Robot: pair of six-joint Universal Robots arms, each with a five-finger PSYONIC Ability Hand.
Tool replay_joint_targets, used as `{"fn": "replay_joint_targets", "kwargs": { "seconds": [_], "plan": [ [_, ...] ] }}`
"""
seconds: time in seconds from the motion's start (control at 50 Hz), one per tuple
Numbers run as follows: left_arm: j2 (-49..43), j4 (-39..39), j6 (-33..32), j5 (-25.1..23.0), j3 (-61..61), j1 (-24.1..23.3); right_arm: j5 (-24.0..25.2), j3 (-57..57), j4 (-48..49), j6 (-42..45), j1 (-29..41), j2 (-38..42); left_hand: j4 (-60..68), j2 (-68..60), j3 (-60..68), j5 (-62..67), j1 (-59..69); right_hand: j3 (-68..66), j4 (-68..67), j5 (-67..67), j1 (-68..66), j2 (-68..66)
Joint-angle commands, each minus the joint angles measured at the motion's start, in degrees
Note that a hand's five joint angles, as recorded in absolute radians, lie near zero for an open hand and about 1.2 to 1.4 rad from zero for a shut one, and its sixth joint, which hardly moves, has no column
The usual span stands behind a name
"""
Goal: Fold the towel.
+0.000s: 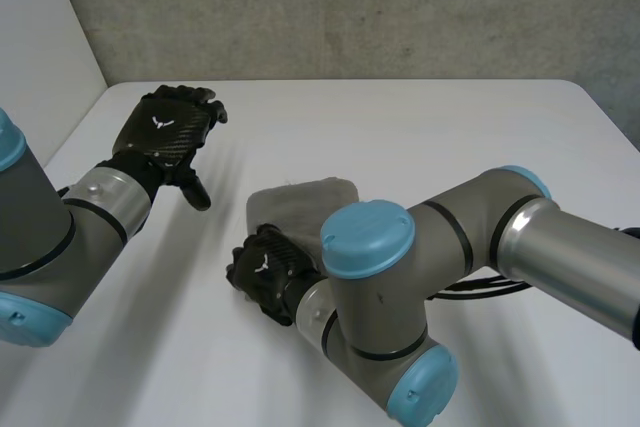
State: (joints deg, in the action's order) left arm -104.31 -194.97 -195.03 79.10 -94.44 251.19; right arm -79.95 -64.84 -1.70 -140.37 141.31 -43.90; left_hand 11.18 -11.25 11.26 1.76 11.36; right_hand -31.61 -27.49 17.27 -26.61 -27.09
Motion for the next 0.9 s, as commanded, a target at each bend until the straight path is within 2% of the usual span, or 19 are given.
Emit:
{"fn": "replay_joint_targets", "kwargs": {
  "seconds": [0.02,0.1,0.14,0.2,0.26,0.4,0.54,0.58,0.64,0.68,0.74,0.9],
  "plan": [
    [-0.5,-0.1,0.2,0.1,1.7,-0.1,-1.2,-2.6,-0.2,-4.2,-1.0,-6.0,-0.5,0.5,-0.5,-1.0,-0.6,21.6,17.5,-17.3,16.6,17.1],
    [-0.6,0.1,0.6,0.3,3.6,-0.4,-0.7,-6.4,0.1,-9.7,-2.9,-11.3,-0.3,0.4,-0.4,-0.9,-0.5,21.6,17.5,-17.3,16.6,17.1],
    [-1.0,0.4,3.1,1.4,5.8,-2.0,0.0,-10.1,-0.2,-14.9,-5.8,-17.0,-0.3,0.4,-0.4,-0.9,-0.5,21.6,17.5,-17.3,16.6,17.1],
    [-1.7,0.5,6.3,2.5,8.0,-3.8,0.5,-13.8,-0.2,-18.8,-8.1,-21.3,-0.3,0.4,-0.4,-0.9,-0.5,21.6,17.5,-17.3,16.6,17.1],
    [-2.2,0.6,7.9,2.9,8.8,-4.2,0.9,-15.2,-0.2,-20.2,-9.2,-22.5,-0.5,0.5,-0.5,-1.0,-0.6,21.6,17.5,-17.3,16.6,17.1],
    [-6.4,3.4,15.5,3.3,10.2,-8.4,0.9,-18.6,-0.5,-27.0,-18.2,-25.4,-0.1,0.2,-0.2,-0.7,-0.3,21.6,17.5,-17.3,16.6,17.1],
    [-11.8,7.8,20.9,3.7,10.3,-12.5,1.1,-16.8,-0.3,-34.6,-21.4,-23.2,0.0,0.0,0.0,-0.5,-0.1,21.6,17.5,-17.3,16.6,17.1],
    [-13.9,8.9,21.0,5.9,10.2,-14.0,1.3,-15.0,-0.2,-38.1,-21.7,-19.9,0.0,0.0,0.0,-0.5,-0.1,21.6,17.5,-17.3,16.6,17.1],
    [-14.5,9.0,21.0,7.5,10.1,-14.1,0.8,-13.7,-0.3,-39.1,-21.5,-18.2,0.0,0.0,0.0,-0.5,-0.1,21.6,17.5,-17.3,16.6,17.1],
    [-15.5,9.3,20.7,11.0,9.7,-14.1,0.7,-11.6,-0.4,-40.8,-21.1,-15.1,0.0,0.0,0.0,-0.5,-0.1,21.6,17.5,-17.3,16.6,17.1],
    [-16.4,9.1,20.7,13.7,9.5,-14.1,0.3,-9.7,-0.4,-41.7,-20.4,-12.3,-0.3,0.4,-0.4,-0.9,-0.5,21.6,17.5,-17.3,16.6,17.1],
    [-17.9,9.1,20.1,14.5,7.4,-13.2,-1.3,-4.4,-0.6,-44.1,-16.3,-4.4,-0.3,0.4,-0.4,-0.9,-0.5,21.6,17.5,-17.3,16.6,17.1]
  ]
}}
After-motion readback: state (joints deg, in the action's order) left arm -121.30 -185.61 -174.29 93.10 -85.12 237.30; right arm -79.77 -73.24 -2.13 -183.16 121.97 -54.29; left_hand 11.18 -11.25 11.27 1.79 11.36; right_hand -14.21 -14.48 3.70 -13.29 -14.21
